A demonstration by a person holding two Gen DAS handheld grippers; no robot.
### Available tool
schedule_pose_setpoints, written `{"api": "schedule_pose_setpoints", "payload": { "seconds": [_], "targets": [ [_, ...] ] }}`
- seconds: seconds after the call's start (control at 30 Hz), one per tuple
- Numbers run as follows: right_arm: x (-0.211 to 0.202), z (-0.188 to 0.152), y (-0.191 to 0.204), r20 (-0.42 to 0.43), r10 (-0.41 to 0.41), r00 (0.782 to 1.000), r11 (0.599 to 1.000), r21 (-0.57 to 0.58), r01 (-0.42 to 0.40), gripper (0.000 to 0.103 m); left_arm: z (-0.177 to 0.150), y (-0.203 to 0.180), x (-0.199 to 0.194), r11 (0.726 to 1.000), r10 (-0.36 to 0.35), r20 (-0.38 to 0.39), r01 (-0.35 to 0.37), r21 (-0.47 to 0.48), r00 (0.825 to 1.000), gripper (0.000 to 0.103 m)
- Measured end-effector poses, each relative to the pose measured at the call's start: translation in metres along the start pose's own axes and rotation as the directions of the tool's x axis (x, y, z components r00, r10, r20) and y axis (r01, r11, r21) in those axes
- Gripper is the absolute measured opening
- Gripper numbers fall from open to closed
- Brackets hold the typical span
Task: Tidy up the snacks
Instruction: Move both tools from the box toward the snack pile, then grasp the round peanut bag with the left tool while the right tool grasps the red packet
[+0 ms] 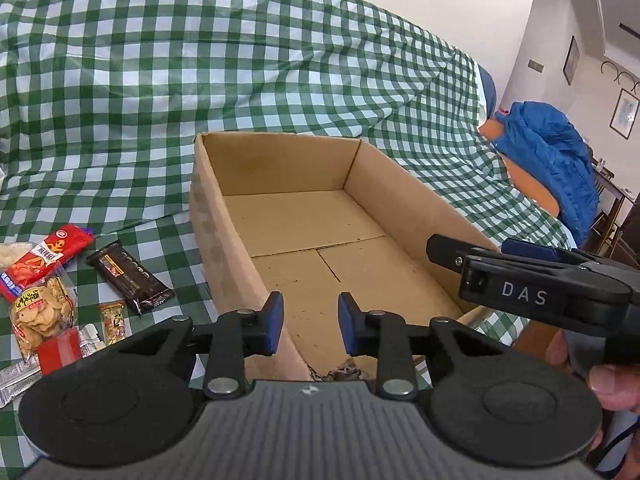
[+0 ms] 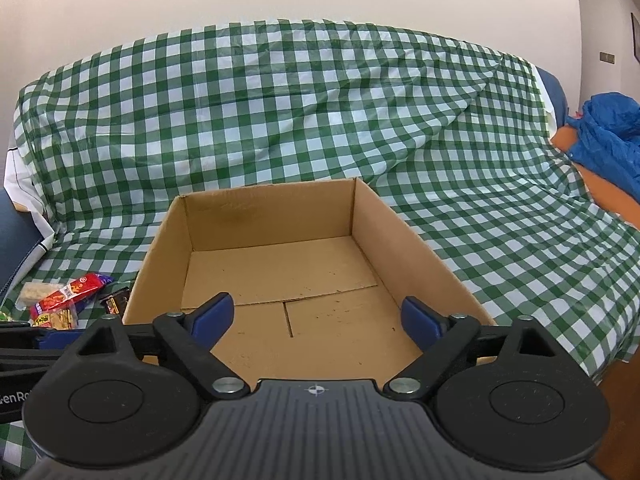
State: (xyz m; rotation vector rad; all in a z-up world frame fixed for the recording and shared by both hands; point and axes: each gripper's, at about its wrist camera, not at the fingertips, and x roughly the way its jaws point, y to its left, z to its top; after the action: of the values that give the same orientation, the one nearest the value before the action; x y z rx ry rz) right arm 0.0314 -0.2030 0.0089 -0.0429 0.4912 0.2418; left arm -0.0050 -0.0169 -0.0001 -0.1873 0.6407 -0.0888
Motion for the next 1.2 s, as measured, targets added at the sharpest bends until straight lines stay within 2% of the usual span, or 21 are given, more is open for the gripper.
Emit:
{"api": "schedule_pose_setpoints", "payload": {
  "seconds": [0.1, 0.17, 0.33, 0.43, 0.53, 0.6, 0.7, 0.8, 0.9, 0.97, 1.03, 1.07, 1.1, 1.13, 1.2],
  "targets": [
    [-0.001, -0.001, 0.001, 0.012, -0.005, 1.000, 1.000, -0.003, 0.005, 0.091, 0.001, 0.001, 0.000, 1.000, 0.008, 0.000, -0.008, -0.010, 1.000, 0.033],
    [-0.002, -0.001, 0.000, 0.021, -0.012, 1.000, 1.000, -0.001, 0.012, 0.091, 0.001, 0.000, 0.001, 0.999, 0.041, 0.006, -0.040, -0.005, 0.999, 0.033],
    [-0.003, 0.001, -0.003, 0.031, -0.021, 0.999, 0.999, 0.025, 0.020, 0.091, 0.002, -0.002, -0.003, 0.997, 0.079, 0.088, -0.081, 0.017, 0.993, 0.033],
    [-0.005, 0.002, -0.003, 0.040, -0.016, 0.999, 0.999, 0.044, 0.014, 0.088, 0.006, 0.005, -0.006, 0.997, 0.082, 0.092, -0.081, -0.009, 0.992, 0.033],
    [-0.007, 0.004, 0.002, 0.049, -0.012, 0.999, 0.999, 0.051, 0.009, 0.077, 0.010, 0.022, -0.012, 0.996, 0.040, 0.074, -0.035, -0.078, 0.996, 0.033],
    [-0.008, 0.006, 0.007, 0.048, 0.001, 0.999, 0.998, 0.062, -0.004, 0.069, 0.012, 0.037, -0.019, 0.992, 0.023, 0.076, -0.013, -0.127, 0.997, 0.019],
    [-0.009, 0.008, 0.020, 0.050, 0.029, 0.998, 0.997, 0.064, -0.032, 0.063, 0.013, 0.060, -0.031, 0.985, 0.073, 0.082, -0.060, -0.159, 0.994, 0.018],
    [-0.010, 0.011, 0.042, 0.048, 0.074, 0.996, 0.996, 0.051, -0.076, 0.063, 0.016, 0.091, -0.043, 0.971, 0.113, 0.076, -0.094, -0.222, 0.991, 0.018],
    [-0.013, 0.014, 0.070, 0.045, 0.135, 0.990, 0.990, 0.028, -0.137, 0.063, 0.028, 0.134, -0.050, 0.950, 0.144, 0.027, -0.131, -0.283, 0.989, 0.019],
    [-0.015, 0.014, 0.090, 0.041, 0.186, 0.982, 0.982, 0.006, -0.186, 0.063, 0.036, 0.167, -0.055, 0.943, 0.205, -0.002, -0.198, -0.268, 0.979, 0.021],
    [-0.014, 0.015, 0.112, 0.032, 0.236, 0.971, 0.972, -0.024, -0.235, 0.063, 0.037, 0.200, -0.060, 0.925, 0.293, -0.027, -0.291, -0.243, 0.956, 0.026],
    [-0.013, 0.016, 0.124, 0.027, 0.260, 0.965, 0.965, -0.041, -0.259, 0.063, 0.033, 0.215, -0.063, 0.908, 0.350, -0.034, -0.347, -0.234, 0.936, 0.032],
    [-0.012, 0.016, 0.136, 0.020, 0.280, 0.960, 0.959, -0.059, -0.278, 0.063, 0.026, 0.230, -0.064, 0.879, 0.406, -0.060, -0.408, -0.246, 0.912, 0.036],
    [-0.011, 0.015, 0.148, 0.011, 0.301, 0.954, 0.951, -0.082, -0.299, 0.063, 0.022, 0.245, -0.064, 0.848, 0.432, -0.111, -0.445, -0.288, 0.895, 0.037],
    [-0.008, 0.015, 0.168, -0.013, 0.335, 0.942, 0.935, -0.119, -0.334, 0.063, 0.014, 0.268, -0.066, 0.801, 0.445, -0.172, -0.477, -0.363, 0.879, 0.042]
  ]
}}
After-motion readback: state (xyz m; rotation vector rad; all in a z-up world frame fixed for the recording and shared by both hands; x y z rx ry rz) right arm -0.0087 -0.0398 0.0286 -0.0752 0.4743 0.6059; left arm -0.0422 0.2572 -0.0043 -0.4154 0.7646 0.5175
